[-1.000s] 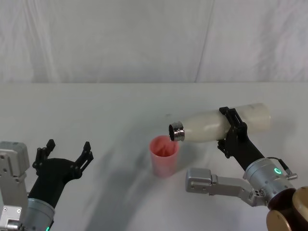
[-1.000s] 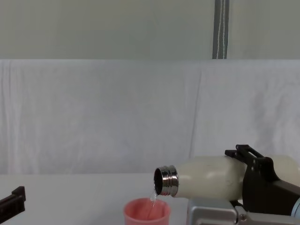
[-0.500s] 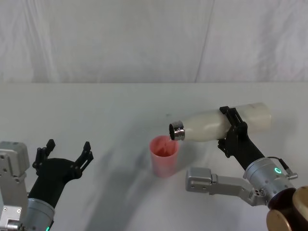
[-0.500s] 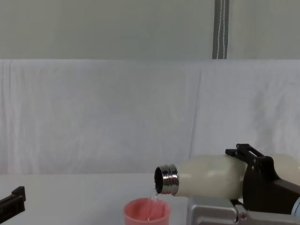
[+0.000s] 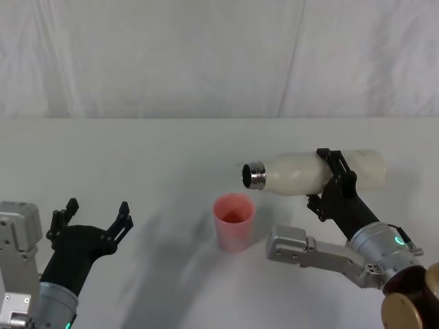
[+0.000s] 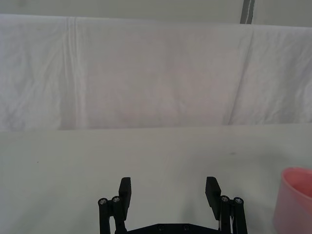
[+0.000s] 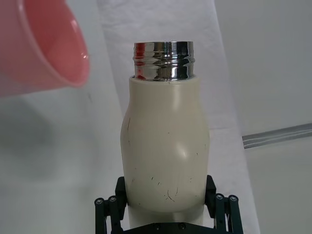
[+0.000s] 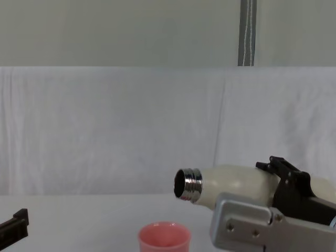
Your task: Grasp the thermos with one hand and pour water into the cup lid.
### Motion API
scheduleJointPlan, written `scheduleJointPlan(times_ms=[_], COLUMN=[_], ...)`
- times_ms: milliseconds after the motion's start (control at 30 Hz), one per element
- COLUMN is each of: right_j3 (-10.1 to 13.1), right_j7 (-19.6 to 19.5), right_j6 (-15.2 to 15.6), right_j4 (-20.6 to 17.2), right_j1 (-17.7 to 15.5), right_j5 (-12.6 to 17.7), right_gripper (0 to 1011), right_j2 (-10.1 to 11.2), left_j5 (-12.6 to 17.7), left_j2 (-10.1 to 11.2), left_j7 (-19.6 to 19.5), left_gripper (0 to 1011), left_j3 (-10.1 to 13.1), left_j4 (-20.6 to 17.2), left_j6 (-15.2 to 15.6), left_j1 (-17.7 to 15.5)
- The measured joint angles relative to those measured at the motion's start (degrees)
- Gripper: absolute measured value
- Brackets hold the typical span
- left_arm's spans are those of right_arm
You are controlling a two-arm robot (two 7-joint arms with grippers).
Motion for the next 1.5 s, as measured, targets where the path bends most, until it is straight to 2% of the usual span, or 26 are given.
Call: scheduleJointPlan(times_ms=[367,867,1100,1200,1500], right_j3=[0.9,1.4,3.1,4.4,7.5], right_j7=[0.6,1.5,1.9,2.2,2.4], right_j6=[-0.9,-0.9,-1.4,-2.0,-3.7], right_j4=[-2.4,-4.0,-4.6,-5.1,-6.1], right_j1=[-0.7,-1.2,-2.1,-2.8,-3.9], right_j5=[2.3,3.3,6.5,9.0,13.9], right_gripper=[951,951,951,951,951], right_j2=[-0.7,-1.1,-1.9,-2.4,-3.2], left_j5=[0.0,0.0,0.0,0.0,0.0], left_j2=[0.0,0.0,0.0,0.0,0.0], left_j7=[0.0,0.0,0.0,0.0,0.0], left_gripper=[1001,1001,1001,1001,1001], left_j3=[0.0,0.0,0.0,0.0,0.0], left_j4=[0.0,0.0,0.0,0.0,0.0], left_j6=[0.0,0.0,0.0,0.0,0.0], left_j1=[0.0,0.0,0.0,0.0,0.0])
